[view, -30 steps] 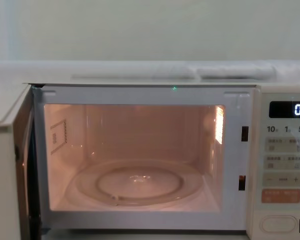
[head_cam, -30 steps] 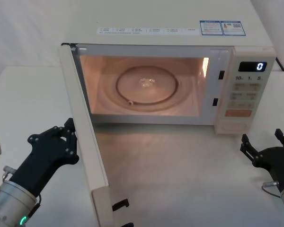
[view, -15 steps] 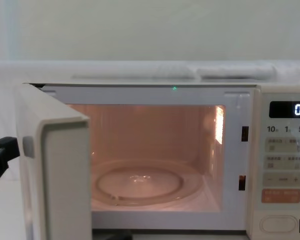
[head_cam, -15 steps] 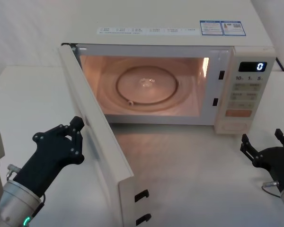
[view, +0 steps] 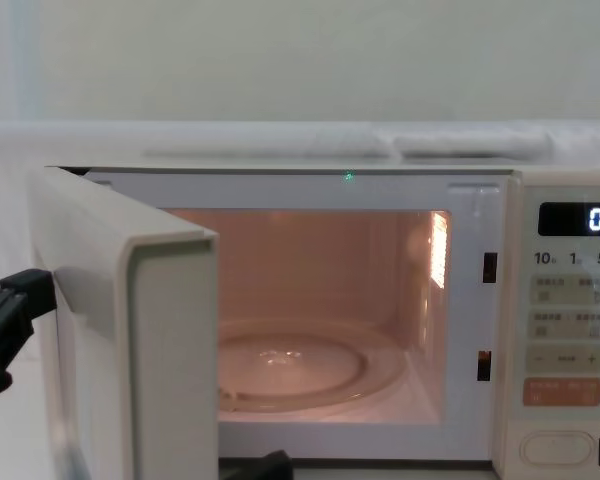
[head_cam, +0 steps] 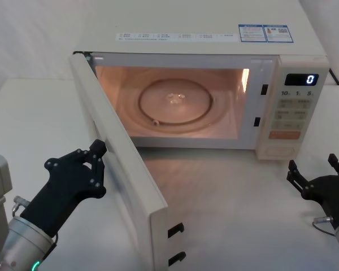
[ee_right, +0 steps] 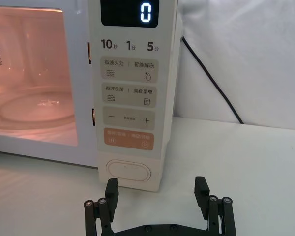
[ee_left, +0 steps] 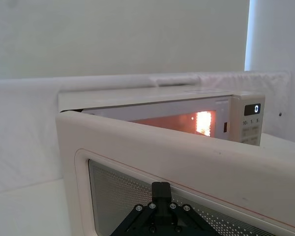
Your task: Press the button to open the microwave door with one hand; close the microwave door with the other hand.
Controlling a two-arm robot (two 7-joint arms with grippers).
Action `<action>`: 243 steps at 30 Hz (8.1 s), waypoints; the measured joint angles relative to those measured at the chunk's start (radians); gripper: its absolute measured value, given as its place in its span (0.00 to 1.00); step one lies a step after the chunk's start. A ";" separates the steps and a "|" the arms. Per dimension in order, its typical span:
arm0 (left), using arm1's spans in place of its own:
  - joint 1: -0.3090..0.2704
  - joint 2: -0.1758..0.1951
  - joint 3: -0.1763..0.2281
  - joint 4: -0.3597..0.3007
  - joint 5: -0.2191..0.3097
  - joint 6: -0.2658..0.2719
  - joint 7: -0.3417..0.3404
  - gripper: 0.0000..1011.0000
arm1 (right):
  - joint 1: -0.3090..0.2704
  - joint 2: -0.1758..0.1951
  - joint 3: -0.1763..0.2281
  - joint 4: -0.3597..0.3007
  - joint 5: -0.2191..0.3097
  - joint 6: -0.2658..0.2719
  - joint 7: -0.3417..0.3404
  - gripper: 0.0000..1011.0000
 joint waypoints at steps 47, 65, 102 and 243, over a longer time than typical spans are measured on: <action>0.006 -0.014 -0.015 -0.018 0.020 -0.044 0.012 0.00 | 0.000 0.000 0.000 0.000 0.000 0.000 0.000 0.99; -0.127 -0.017 -0.015 0.093 -0.011 -0.007 -0.002 0.00 | 0.000 0.000 0.000 0.000 0.000 0.000 0.000 0.99; -0.328 0.030 0.156 0.185 -0.023 0.043 -0.073 0.00 | 0.000 0.000 0.000 0.000 0.000 0.000 0.000 0.99; -0.335 -0.051 0.181 0.258 -0.007 0.041 0.016 0.22 | 0.000 0.000 0.000 0.000 0.000 0.000 0.000 0.99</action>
